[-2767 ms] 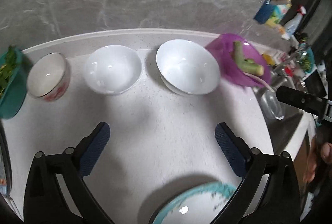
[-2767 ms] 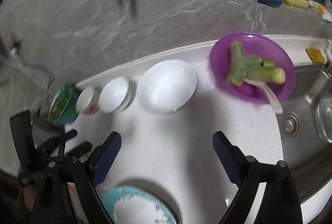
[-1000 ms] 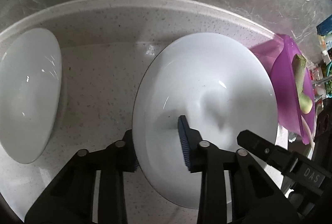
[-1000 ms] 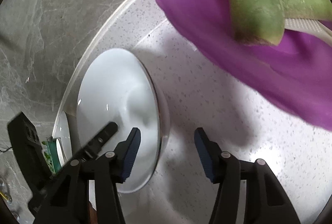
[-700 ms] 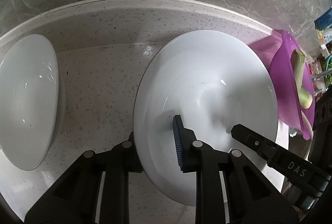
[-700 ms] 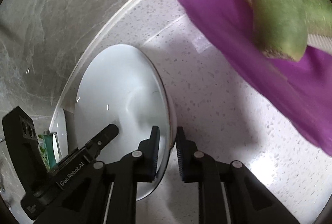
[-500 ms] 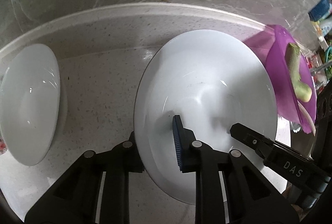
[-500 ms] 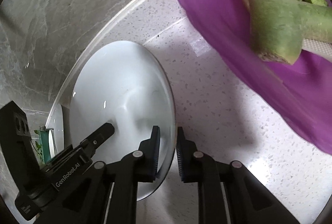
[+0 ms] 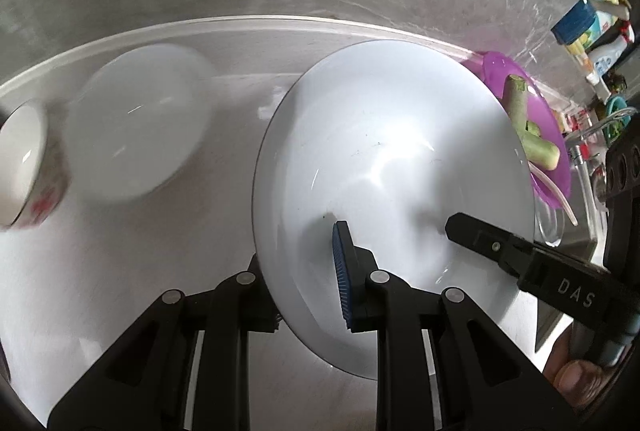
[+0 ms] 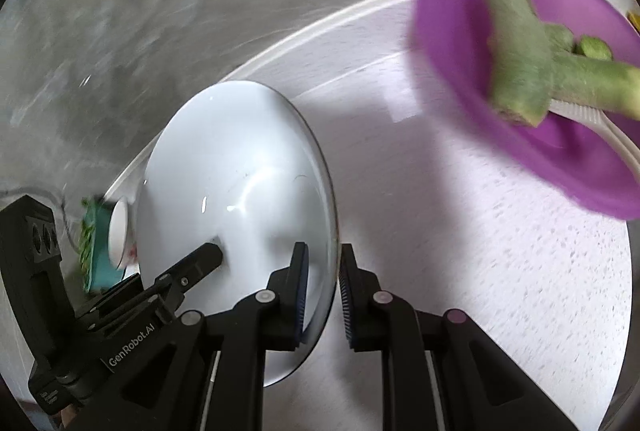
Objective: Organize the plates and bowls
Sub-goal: 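Lift the large white bowl with both grippers and carry it over the teal plates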
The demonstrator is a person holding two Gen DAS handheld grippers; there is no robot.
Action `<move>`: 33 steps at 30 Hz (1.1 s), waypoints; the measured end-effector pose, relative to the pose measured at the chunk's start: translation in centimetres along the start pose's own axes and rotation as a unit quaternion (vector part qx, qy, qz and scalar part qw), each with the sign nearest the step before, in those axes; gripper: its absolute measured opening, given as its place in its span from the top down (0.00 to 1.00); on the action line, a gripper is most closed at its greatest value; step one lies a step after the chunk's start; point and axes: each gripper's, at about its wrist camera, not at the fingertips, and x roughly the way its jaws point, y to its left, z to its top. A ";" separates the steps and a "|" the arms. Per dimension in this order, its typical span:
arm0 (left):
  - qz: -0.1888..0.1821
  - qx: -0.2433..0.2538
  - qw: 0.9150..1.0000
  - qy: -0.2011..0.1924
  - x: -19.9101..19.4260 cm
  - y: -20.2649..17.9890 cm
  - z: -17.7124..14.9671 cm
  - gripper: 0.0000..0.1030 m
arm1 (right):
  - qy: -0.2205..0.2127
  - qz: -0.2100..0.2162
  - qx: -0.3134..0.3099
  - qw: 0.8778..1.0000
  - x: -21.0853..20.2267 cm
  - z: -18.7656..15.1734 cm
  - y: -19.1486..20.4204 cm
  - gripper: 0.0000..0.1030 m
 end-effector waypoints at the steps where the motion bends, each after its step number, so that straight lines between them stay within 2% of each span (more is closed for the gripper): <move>1: 0.002 -0.007 1.000 -0.005 -1.1 0.8 -1.0 0.82 | 0.003 0.003 -0.009 1.000 -0.1 -0.4 0.9 0.83; 9: 0.030 -0.077 0.996 -0.023 -7.8 8.8 -8.7 0.82 | 0.050 0.040 -0.102 0.993 1.2 -4.9 9.8 0.83; 14: 0.045 -0.135 0.990 -0.021 -10.4 14.8 -14.9 0.82 | 0.098 0.054 -0.161 0.981 3.5 -9.0 14.8 0.83; 18: 0.054 -0.182 0.982 -0.013 -11.0 19.0 -19.6 0.82 | 0.135 0.052 -0.197 0.970 6.2 -12.3 18.5 0.83; 23: 0.055 -0.212 0.976 0.001 -11.1 21.9 -23.6 0.82 | 0.173 0.045 -0.228 0.957 9.0 -15.3 21.4 0.83; 26: 0.050 -0.221 0.974 0.007 -11.1 24.4 -25.7 0.82 | 0.188 0.037 -0.232 0.954 10.3 -16.2 21.7 0.83; 33: 0.045 -0.215 0.976 0.016 -9.8 24.1 -26.8 0.82 | 0.197 0.021 -0.228 0.953 11.7 -16.9 22.1 0.83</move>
